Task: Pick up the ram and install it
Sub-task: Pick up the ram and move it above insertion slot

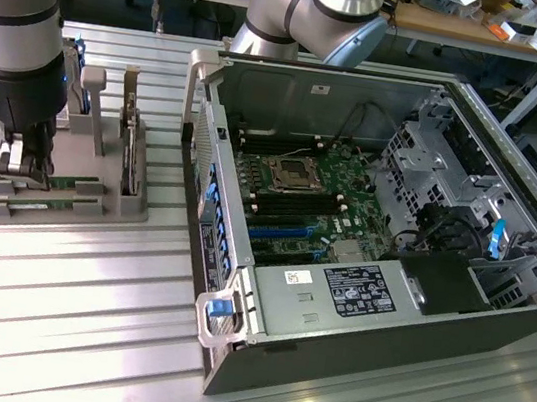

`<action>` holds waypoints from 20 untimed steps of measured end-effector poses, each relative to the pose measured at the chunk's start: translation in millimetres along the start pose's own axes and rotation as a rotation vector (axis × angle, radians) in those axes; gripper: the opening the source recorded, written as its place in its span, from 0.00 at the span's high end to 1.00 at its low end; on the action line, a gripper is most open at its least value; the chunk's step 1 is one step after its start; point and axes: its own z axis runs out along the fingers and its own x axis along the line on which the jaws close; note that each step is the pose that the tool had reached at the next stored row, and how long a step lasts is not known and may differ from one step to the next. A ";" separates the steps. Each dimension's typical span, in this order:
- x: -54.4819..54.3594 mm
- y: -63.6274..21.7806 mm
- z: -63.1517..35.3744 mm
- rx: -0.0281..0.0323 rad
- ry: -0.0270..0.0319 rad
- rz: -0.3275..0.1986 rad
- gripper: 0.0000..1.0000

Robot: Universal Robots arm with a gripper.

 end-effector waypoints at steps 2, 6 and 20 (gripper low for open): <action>0.0 -0.1 1.6 0.0001 -0.0001 0.000 0.70; 0.1 -0.2 4.3 0.0000 0.0000 0.000 0.70; 0.2 -0.6 14.6 -0.0001 0.0001 0.000 0.70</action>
